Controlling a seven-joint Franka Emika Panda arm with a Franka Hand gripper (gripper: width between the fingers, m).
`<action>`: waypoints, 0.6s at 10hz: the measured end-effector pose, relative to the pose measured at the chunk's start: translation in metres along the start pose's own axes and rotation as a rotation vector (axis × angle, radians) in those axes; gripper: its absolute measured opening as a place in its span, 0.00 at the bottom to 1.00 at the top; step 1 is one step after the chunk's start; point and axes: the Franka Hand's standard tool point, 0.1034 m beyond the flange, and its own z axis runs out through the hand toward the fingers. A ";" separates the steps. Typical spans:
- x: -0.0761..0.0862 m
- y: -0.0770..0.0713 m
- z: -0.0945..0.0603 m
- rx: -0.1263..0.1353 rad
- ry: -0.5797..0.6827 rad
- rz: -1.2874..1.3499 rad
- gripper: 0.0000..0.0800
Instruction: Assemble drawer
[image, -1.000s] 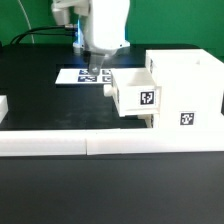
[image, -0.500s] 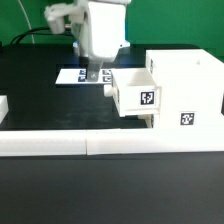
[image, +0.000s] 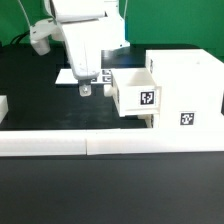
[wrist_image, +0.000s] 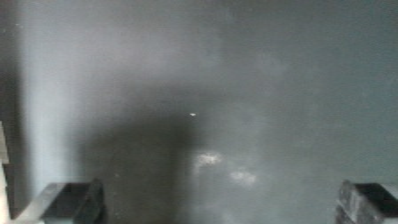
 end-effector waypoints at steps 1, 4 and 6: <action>0.009 0.002 0.001 0.002 0.002 0.018 0.81; 0.036 0.008 0.003 0.003 0.009 0.080 0.81; 0.051 0.012 0.003 0.002 0.013 0.091 0.81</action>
Offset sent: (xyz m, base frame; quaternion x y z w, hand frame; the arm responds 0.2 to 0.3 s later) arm 0.0085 0.0374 0.0065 -0.0030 -0.0061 0.0360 0.9993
